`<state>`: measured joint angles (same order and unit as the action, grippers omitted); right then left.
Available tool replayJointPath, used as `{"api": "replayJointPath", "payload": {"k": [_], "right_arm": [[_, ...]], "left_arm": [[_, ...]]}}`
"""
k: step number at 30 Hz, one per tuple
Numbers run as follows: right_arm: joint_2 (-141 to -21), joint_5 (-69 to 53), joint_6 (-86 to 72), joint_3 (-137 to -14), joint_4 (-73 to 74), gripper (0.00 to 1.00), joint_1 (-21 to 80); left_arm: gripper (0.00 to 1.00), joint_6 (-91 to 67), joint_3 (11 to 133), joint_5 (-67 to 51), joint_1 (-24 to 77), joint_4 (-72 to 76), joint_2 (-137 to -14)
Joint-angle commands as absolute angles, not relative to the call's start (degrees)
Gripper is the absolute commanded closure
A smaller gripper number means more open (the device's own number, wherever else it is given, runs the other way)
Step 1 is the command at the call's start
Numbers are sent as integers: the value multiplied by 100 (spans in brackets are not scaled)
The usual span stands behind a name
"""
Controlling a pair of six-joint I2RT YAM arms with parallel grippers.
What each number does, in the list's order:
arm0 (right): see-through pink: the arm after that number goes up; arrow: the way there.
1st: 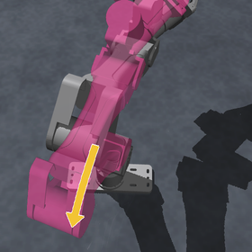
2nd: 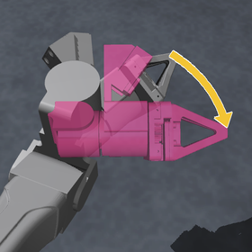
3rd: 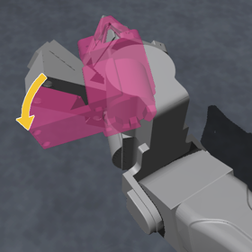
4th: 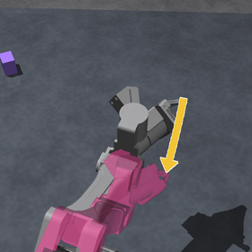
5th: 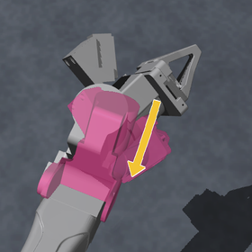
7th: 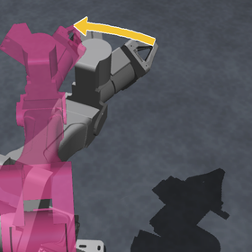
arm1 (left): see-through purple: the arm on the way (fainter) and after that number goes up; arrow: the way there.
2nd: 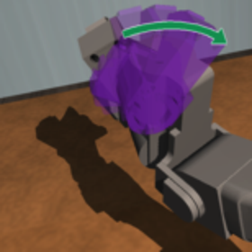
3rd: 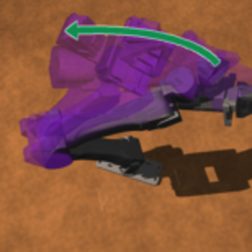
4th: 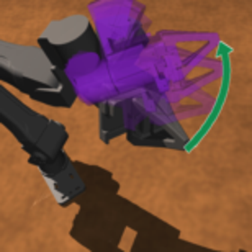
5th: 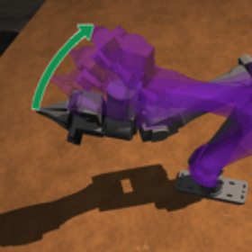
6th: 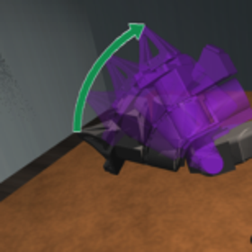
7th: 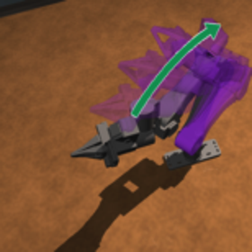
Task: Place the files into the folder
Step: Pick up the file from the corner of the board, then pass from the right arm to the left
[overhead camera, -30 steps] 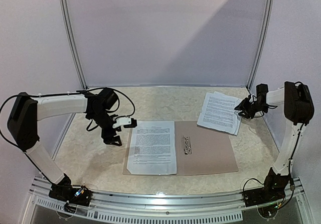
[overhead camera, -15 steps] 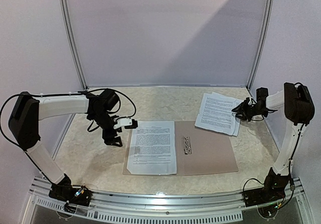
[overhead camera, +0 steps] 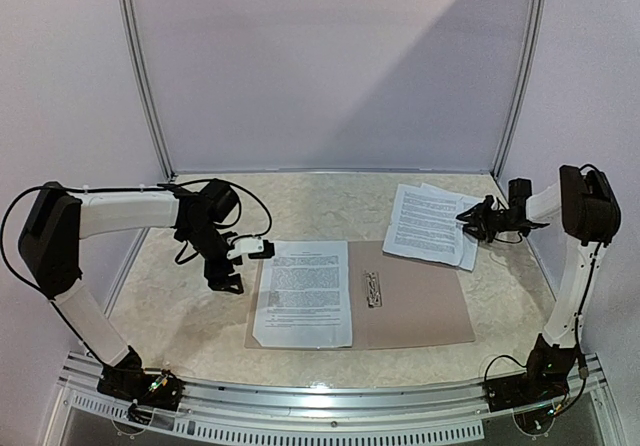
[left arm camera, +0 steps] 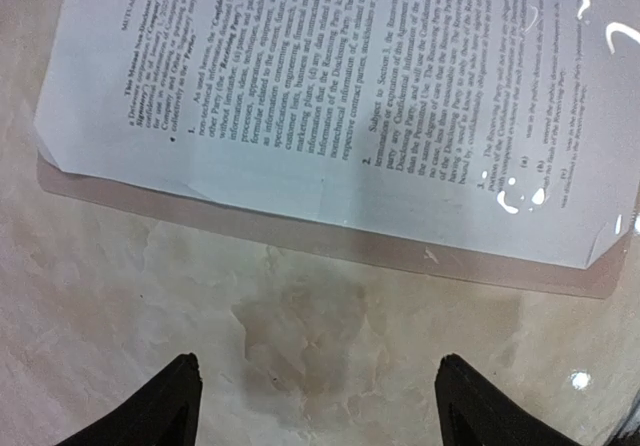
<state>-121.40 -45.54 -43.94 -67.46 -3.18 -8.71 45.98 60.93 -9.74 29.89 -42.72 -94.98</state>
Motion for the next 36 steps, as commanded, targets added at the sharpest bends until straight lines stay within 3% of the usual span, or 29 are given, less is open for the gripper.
{"api": "replayJointPath", "payload": {"k": [1,10,21,28,30,31,36], "right_arm": [[-12533,-4697,-4320,-7065,-195,66,-695],[-12742,-5140,-4761,-7175,-878,99,-591],[-11598,-4981,-3804,-7450,33,100,-89],[-10335,-3893,-1600,-8038,2383,100,1211],[-9971,-3636,-1158,-8099,2719,100,1651],[-9836,-3522,-983,-8103,2845,100,1859],[-9062,-3044,-166,-8192,3388,100,2991]], "left_arm": [[18,4601,6063,-953,3050,-4229,-9604],[18,4595,6039,-950,3056,-4238,-9533],[18,4194,6532,-1054,2987,-4308,-9494],[12,3886,7607,-1539,2851,-4606,-9489],[9,3851,7907,-1831,2832,-4715,-9484],[2,3848,8047,-1999,2835,-4759,-9474],[0,4034,8730,-2714,2830,-4863,-9239]]}}
